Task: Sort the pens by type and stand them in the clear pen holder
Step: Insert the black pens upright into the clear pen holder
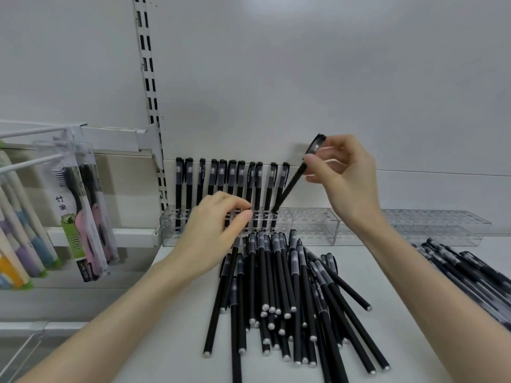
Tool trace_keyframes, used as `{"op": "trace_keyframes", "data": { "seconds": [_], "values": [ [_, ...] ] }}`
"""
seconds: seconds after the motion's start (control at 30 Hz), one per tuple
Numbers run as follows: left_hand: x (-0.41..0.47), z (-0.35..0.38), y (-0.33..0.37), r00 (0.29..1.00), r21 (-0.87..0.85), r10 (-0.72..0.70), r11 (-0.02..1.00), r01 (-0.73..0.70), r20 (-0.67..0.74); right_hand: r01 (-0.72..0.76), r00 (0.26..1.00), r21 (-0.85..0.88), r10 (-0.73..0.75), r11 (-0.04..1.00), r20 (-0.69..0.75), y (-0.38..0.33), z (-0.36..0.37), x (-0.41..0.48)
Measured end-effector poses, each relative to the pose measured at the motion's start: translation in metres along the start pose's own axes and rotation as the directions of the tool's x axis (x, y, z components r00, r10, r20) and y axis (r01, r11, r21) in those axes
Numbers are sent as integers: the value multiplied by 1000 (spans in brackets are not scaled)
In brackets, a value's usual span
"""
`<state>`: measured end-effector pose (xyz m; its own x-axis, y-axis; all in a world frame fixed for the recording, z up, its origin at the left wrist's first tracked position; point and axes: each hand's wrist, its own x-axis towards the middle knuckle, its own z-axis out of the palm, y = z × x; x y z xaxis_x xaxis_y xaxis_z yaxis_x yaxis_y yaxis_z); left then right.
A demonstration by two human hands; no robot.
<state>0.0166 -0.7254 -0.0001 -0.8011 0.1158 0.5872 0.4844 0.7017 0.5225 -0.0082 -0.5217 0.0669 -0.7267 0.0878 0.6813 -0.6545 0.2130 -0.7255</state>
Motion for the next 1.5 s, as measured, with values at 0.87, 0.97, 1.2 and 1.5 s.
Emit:
{"op": "trace_keyframes", "data": {
  "seconds": [0.87, 0.97, 1.2, 1.5],
  "values": [
    [-6, 8, -5, 956, 365, -64, 930, -47, 285, 146, 974, -415, -57, 898, 219, 40, 11, 8],
    [-5, 7, -1, 953, 340, -93, 940, -11, 289, 159, 977, -467, -69, 870, 203, 34, 9, 5],
    [-15, -13, 18, 979, 185, -122, 979, 90, 167, 121, 977, -452, -27, 884, 210, 7, 5, -36],
    [-64, -10, 32, 869, 2, -390, 912, 409, 305, 236, 787, -541, 168, 808, 594, 22, 7, -82]
  ]
}}
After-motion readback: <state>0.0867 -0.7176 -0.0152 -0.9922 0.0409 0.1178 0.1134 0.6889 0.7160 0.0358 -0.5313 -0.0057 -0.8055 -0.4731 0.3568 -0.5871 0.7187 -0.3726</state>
